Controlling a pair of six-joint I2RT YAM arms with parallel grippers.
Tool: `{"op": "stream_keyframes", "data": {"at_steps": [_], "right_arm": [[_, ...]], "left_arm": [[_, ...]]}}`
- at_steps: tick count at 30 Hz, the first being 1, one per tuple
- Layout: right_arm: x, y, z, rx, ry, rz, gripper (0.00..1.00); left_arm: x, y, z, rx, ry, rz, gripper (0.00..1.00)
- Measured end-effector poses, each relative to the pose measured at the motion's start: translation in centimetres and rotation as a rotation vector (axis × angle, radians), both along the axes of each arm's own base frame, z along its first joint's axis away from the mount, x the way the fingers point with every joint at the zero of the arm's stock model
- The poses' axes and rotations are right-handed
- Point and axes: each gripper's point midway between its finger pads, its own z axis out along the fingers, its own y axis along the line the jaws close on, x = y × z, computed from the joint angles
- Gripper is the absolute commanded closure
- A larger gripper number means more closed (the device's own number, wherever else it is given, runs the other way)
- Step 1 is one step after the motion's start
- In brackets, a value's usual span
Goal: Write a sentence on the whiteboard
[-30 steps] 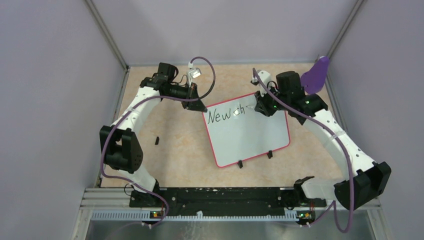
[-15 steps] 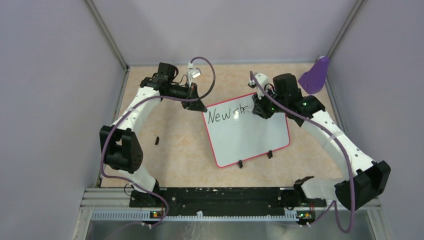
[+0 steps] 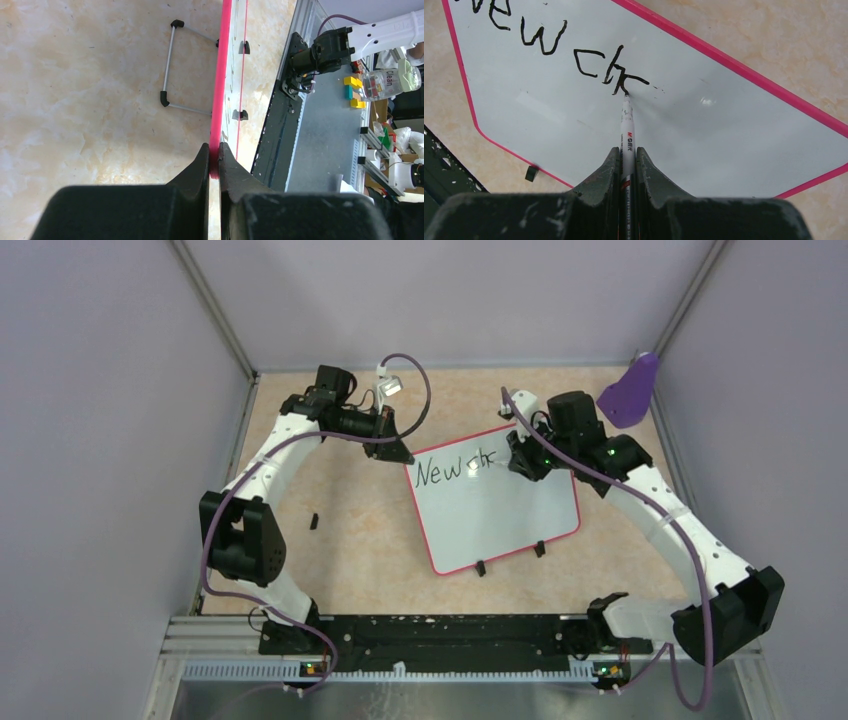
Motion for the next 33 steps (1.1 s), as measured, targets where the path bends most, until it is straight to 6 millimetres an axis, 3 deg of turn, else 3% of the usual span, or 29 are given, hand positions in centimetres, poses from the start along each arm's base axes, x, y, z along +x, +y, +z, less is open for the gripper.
{"op": "stream_keyframes", "data": {"at_steps": [16,33], "right_arm": [[1.2,-0.7,1.3,-0.009,-0.038,-0.041,1.00],[0.1,-0.7,0.1,-0.011,-0.003,-0.020,1.00]], "left_arm": [[0.0,0.0,0.0,0.000,0.001,0.000,1.00],[0.0,0.0,0.0,0.000,0.002,0.000,1.00]]}}
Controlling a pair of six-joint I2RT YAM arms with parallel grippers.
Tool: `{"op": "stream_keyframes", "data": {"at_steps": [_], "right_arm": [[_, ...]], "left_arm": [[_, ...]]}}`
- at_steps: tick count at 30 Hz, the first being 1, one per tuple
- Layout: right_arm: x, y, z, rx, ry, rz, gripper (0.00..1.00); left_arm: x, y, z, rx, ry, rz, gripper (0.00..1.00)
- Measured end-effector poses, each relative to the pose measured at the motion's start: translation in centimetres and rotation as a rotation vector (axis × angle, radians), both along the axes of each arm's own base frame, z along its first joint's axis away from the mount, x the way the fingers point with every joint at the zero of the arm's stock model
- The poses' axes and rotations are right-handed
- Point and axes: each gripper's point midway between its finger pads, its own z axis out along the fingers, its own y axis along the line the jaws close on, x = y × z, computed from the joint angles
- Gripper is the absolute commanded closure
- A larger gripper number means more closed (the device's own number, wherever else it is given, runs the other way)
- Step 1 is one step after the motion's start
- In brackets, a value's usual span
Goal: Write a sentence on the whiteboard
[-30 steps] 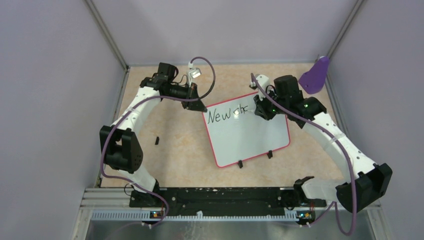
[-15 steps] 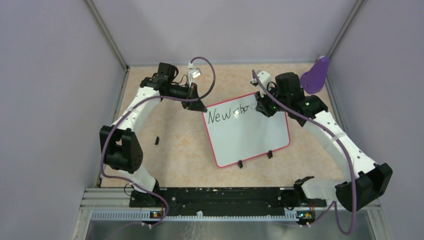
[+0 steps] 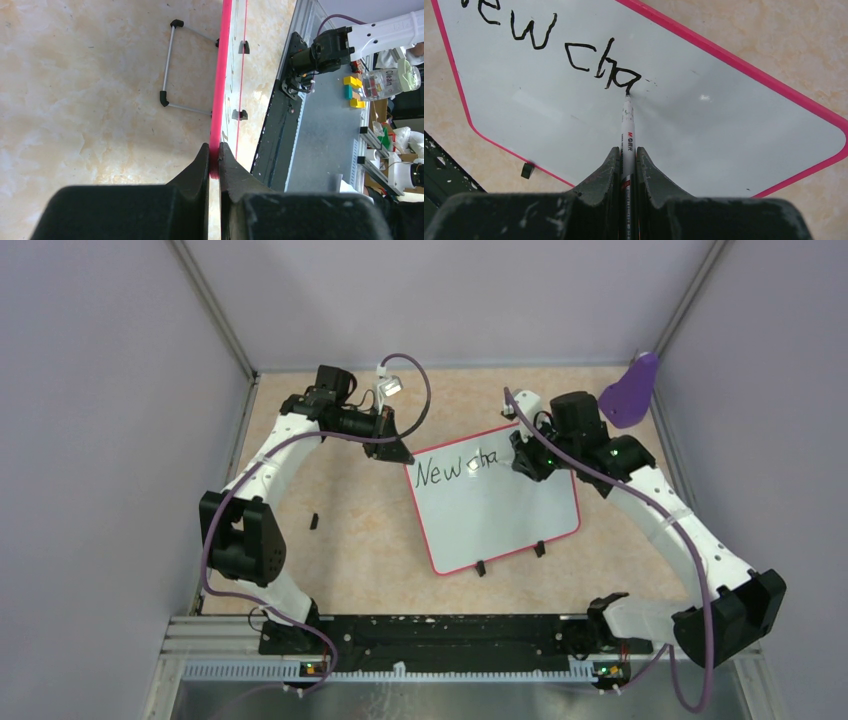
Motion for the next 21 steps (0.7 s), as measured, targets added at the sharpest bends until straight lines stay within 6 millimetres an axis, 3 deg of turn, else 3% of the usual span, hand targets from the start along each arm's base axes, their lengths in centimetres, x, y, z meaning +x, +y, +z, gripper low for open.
{"op": "stream_keyframes", "data": {"at_steps": [8,16,21], "right_arm": [[-0.2,-0.4,-0.2,-0.021,0.004,-0.003,1.00],[0.5,-0.6,2.1,-0.010,-0.047,-0.022,1.00],[0.7,-0.5,2.0,-0.011,-0.045,-0.022,1.00]], "left_arm": [[0.0,0.0,0.0,-0.001,0.001,-0.001,1.00],[-0.2,-0.1,0.1,-0.008,0.005,-0.006,1.00],[-0.2,-0.1,0.1,-0.008,0.003,-0.007,1.00]]}}
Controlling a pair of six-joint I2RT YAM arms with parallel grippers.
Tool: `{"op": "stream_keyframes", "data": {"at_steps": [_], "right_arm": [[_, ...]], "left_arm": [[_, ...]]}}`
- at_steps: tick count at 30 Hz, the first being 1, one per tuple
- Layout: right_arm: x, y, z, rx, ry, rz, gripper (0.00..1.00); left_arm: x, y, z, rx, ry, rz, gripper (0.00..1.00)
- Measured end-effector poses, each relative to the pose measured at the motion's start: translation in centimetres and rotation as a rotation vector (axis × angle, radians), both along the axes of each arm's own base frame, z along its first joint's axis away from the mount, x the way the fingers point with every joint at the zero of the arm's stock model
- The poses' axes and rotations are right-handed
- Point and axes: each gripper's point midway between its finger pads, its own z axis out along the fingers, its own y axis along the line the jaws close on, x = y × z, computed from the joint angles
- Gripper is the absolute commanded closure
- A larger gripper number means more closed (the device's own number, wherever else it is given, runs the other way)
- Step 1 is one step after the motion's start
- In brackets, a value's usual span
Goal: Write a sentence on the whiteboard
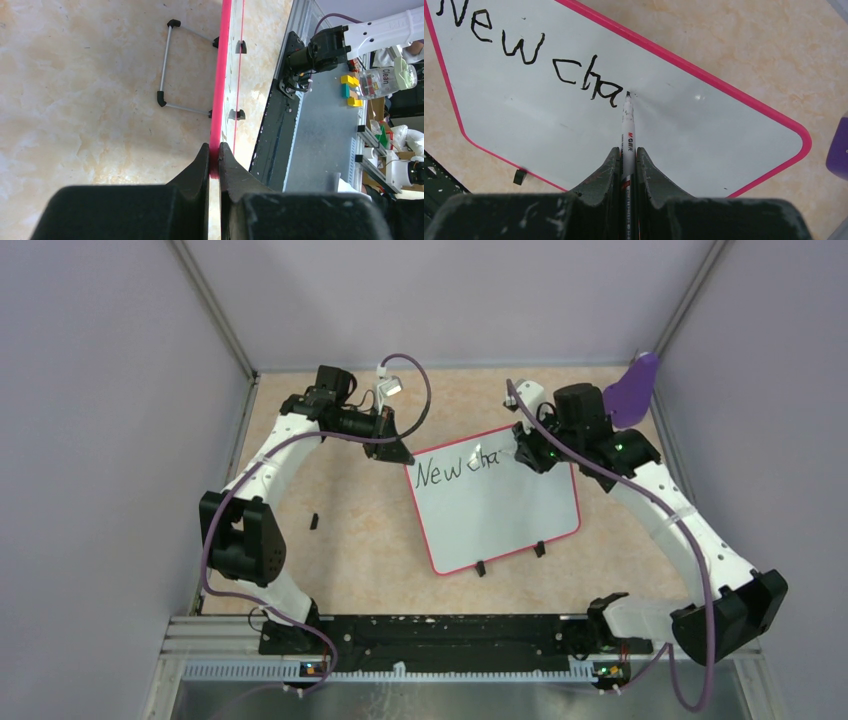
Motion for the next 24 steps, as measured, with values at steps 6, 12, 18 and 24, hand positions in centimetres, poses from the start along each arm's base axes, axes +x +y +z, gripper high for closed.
{"op": "stream_keyframes", "data": {"at_steps": [6,12,18,24], "right_arm": [[0.3,0.1,-0.4,-0.003,0.006,-0.001,1.00],[0.2,0.1,-1.1,-0.006,0.018,0.000,1.00],[-0.8,-0.2,-2.1,-0.010,0.037,0.002,1.00],[-1.2,-0.4,-2.6,-0.016,0.050,0.002,1.00]], "left_arm": [[0.0,0.0,0.0,0.001,-0.002,-0.001,1.00],[0.1,0.0,-0.1,0.005,-0.006,0.002,1.00],[0.1,0.1,-0.1,0.008,-0.005,0.003,1.00],[0.1,0.1,-0.1,0.008,-0.005,0.003,1.00]]}}
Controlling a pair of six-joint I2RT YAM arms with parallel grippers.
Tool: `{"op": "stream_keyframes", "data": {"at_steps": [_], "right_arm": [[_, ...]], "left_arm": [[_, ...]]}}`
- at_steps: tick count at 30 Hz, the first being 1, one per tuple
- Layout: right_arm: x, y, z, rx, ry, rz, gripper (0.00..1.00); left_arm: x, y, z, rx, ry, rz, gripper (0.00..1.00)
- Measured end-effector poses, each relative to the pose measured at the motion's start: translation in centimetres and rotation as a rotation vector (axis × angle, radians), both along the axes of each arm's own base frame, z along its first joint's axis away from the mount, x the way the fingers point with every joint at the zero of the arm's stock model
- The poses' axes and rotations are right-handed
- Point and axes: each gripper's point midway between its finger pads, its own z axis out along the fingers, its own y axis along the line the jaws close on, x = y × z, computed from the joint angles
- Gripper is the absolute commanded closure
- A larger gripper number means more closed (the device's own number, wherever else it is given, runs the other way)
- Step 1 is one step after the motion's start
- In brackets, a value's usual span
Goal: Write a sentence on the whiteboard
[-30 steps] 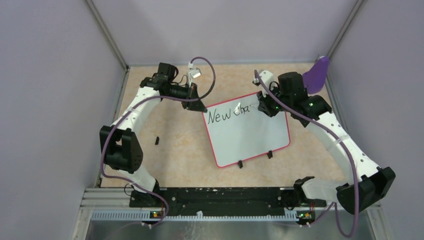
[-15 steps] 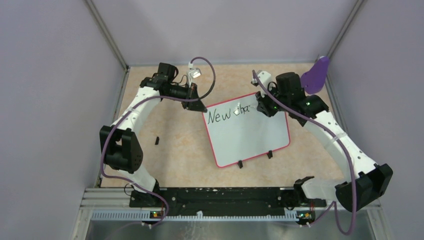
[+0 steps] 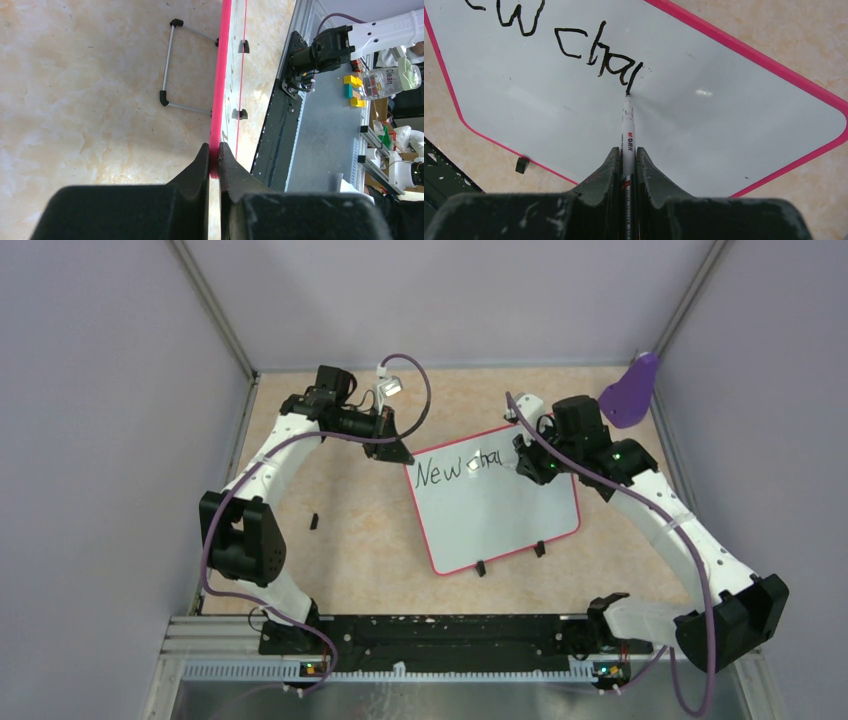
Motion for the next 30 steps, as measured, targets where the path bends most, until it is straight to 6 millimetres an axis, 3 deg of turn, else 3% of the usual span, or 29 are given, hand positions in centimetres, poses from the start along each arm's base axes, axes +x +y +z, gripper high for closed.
{"op": "stream_keyframes", "data": {"at_steps": [19,30], "right_arm": [[1.0,0.5,1.1,0.008,-0.020,-0.001,1.00],[1.6,-0.2,1.4,0.011,-0.026,-0.025,1.00]], "left_arm": [[0.0,0.0,0.0,0.001,-0.001,0.001,1.00],[0.1,0.0,0.0,0.002,-0.003,0.002,1.00]]}}
